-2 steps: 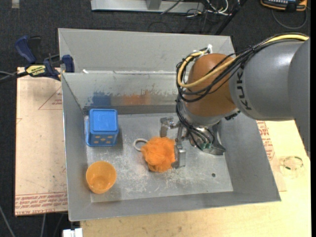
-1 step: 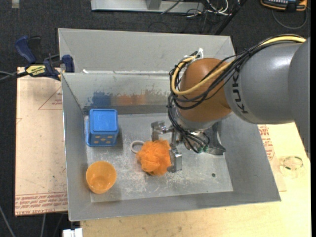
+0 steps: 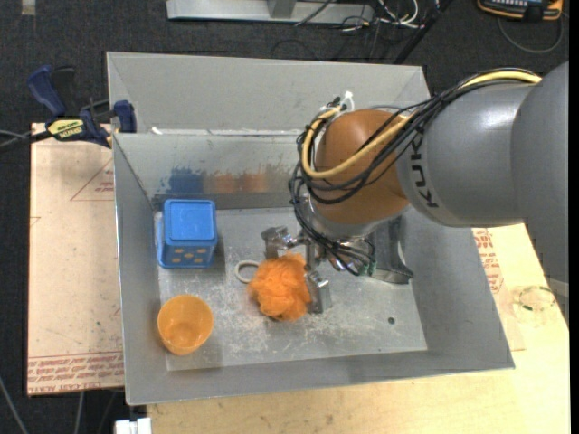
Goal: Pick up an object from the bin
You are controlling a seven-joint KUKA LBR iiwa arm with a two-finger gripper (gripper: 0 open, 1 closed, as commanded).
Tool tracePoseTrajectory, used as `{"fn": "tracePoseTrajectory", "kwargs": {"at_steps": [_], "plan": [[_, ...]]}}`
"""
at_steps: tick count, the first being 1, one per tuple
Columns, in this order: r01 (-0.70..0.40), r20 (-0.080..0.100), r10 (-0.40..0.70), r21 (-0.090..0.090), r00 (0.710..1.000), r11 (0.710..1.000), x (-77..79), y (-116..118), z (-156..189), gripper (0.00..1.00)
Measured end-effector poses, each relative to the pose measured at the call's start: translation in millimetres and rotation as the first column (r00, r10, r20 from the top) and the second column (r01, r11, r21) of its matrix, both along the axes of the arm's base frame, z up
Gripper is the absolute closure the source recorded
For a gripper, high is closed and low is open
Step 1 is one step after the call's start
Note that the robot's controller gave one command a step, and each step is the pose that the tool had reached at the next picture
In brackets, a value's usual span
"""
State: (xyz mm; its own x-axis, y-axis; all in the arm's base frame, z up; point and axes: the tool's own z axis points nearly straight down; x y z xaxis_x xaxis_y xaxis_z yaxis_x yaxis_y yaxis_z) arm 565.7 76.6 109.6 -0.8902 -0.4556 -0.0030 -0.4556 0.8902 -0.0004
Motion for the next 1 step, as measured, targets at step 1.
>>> {"fn": "tracePoseTrajectory", "kwargs": {"at_steps": [1], "plan": [[-0.308, 0.007, 0.308, 0.004, 0.951, 0.951, -27.3, 12.7, -32.5, 1.00]]}}
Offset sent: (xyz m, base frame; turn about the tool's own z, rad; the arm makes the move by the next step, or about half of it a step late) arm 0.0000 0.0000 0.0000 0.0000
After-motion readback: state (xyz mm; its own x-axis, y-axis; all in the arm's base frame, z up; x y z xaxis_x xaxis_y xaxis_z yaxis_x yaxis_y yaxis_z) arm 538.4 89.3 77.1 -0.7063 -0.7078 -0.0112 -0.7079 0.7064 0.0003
